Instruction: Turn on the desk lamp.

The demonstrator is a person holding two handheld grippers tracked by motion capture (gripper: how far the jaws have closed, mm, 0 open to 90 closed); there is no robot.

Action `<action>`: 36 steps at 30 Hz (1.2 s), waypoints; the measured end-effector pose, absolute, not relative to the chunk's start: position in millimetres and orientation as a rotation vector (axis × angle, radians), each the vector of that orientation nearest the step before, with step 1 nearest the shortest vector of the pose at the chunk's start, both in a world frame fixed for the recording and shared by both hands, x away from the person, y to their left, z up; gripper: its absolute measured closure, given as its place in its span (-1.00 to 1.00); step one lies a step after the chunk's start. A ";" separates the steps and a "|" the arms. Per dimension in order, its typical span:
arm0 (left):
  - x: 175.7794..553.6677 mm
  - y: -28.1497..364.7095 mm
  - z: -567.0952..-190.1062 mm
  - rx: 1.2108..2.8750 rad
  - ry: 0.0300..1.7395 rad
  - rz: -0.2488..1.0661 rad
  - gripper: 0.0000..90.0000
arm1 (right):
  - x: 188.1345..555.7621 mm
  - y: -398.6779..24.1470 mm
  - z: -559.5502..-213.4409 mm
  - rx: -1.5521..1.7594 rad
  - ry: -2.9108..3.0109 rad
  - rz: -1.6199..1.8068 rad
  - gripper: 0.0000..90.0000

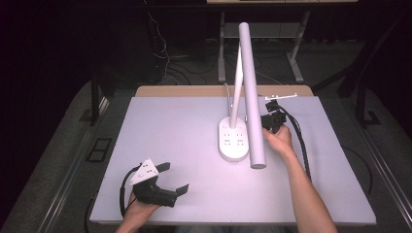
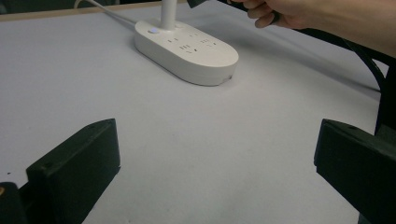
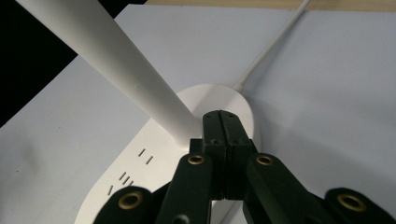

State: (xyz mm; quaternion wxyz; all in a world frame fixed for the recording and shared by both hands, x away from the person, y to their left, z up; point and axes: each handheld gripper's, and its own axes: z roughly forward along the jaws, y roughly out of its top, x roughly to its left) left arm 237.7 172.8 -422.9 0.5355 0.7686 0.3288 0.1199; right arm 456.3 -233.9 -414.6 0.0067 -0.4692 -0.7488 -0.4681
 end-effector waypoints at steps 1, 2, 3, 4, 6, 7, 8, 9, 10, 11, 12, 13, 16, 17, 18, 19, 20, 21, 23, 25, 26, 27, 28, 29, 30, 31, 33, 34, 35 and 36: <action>237.7 172.7 -422.9 1.830 0.783 0.286 -1.00 | 454.5 -237.2 -410.0 -1.469 -2.353 -1.462 0.99; 237.7 172.7 -422.9 1.830 0.783 0.286 -1.00 | 454.5 -237.2 -410.0 -1.469 -2.353 -1.462 0.99; 237.7 172.7 -422.9 1.830 0.783 0.286 -1.00 | 453.5 -238.8 -407.7 -1.473 -2.356 -1.463 0.99; 237.7 172.7 -422.8 1.831 0.783 0.286 -1.00 | 452.8 -240.8 -405.8 -1.468 -2.368 -1.468 0.99; 237.6 172.6 -422.8 1.830 0.783 0.286 -1.00 | 449.7 -246.1 -400.4 -1.468 -2.386 -1.468 0.99; 237.6 172.6 -422.8 1.830 0.783 0.286 -1.00 | 448.4 -247.6 -398.7 -1.472 -2.387 -1.464 0.99; 237.7 172.6 -422.8 1.830 0.783 0.285 -1.00 | 447.9 -249.7 -397.3 -1.467 -2.402 -1.471 0.99; 237.7 172.5 -422.8 1.831 0.783 0.285 -1.00 | 446.7 -251.2 -395.6 -1.466 -2.406 -1.471 0.99; 237.7 172.5 -422.8 1.831 0.783 0.284 -1.00 | 445.7 -252.8 -393.6 -1.465 -2.414 -1.471 0.99; 237.7 172.4 -422.8 1.831 0.783 0.285 -1.00 | 445.7 -252.8 -393.6 -1.465 -2.414 -1.471 0.99; 237.7 172.4 -422.8 1.831 0.782 0.285 -1.00 | 444.1 -254.1 -391.4 -1.467 -2.416 -1.469 0.99; 237.7 172.4 -422.8 1.831 0.782 0.285 -1.00 | 442.6 -255.4 -389.1 -1.464 -2.421 -1.473 0.99; 237.7 172.3 -422.8 1.831 0.782 0.285 -1.00 | 437.2 -258.6 -382.8 -1.461 -2.433 -1.481 0.99; 237.7 172.2 -422.7 1.830 0.781 0.285 -1.00 | 433.2 -260.8 -379.4 -1.457 -2.445 -1.483 0.99; 237.6 172.2 -422.7 1.830 0.780 0.285 -1.00 | 431.4 -262.3 -378.2 -1.452 -2.456 -1.487 0.99; 237.5 172.1 -422.6 1.831 0.779 0.285 -1.00 | 429.0 -264.0 -376.9 -1.455 -2.456 -1.489 0.99; 237.3 171.8 -422.6 1.829 0.777 0.285 -1.00 | 426.7 -265.8 -376.0 -1.455 -2.457 -1.491 0.99; 237.3 171.8 -422.6 1.829 0.777 0.285 -1.00 | 426.7 -265.8 -376.0 -1.455 -2.457 -1.491 0.99; 237.3 171.6 -422.5 1.831 0.775 0.285 -1.00 | 421.7 -270.0 -374.3 -1.457 -2.457 -1.494 0.98; 237.3 171.2 -422.6 1.832 0.774 0.284 -1.00 | 416.2 -274.5 -372.9 -1.463 -2.443 -1.511 0.74; 237.3 171.0 -422.7 1.833 0.774 0.285 -1.00 | 413.3 -276.5 -372.2 -1.473 -2.442 -1.517 0.63; 237.1 170.6 -422.7 1.835 0.773 0.284 -1.00 | 407.1 -280.1 -370.8 -1.504 -2.443 -1.532 0.40; 237.2 170.5 -422.6 1.835 0.772 0.284 -1.00 | 404.2 -281.8 -370.2 -1.512 -2.432 -1.538 0.29; 237.2 170.5 -422.6 1.835 0.772 0.284 -1.00 | 401.5 -283.6 -369.9 -1.509 -2.424 -1.544 0.16; 237.2 170.2 -422.7 1.837 0.771 0.283 -1.00 | 398.8 -284.9 -369.7 -1.507 -2.411 -1.546 0.02; 237.2 170.2 -422.7 1.837 0.771 0.283 -1.00 | 396.0 -285.5 -369.3 -1.506 -2.408 -1.544 -0.14; 237.3 170.1 -422.7 1.837 0.770 0.283 -1.00 | 392.8 -286.0 -369.1 -1.501 -2.415 -1.542 -0.30; 237.2 170.1 -422.7 1.837 0.770 0.284 -1.00 | 389.4 -286.2 -368.9 -1.498 -2.416 -1.547 -0.43; 237.2 170.1 -422.7 1.837 0.770 0.283 -1.00 | 382.9 -286.9 -368.6 -1.488 -2.421 -1.553 -0.68; 237.1 170.1 -422.7 1.836 0.770 0.283 -1.00 | 382.9 -286.9 -368.6 -1.488 -2.421 -1.553 -0.68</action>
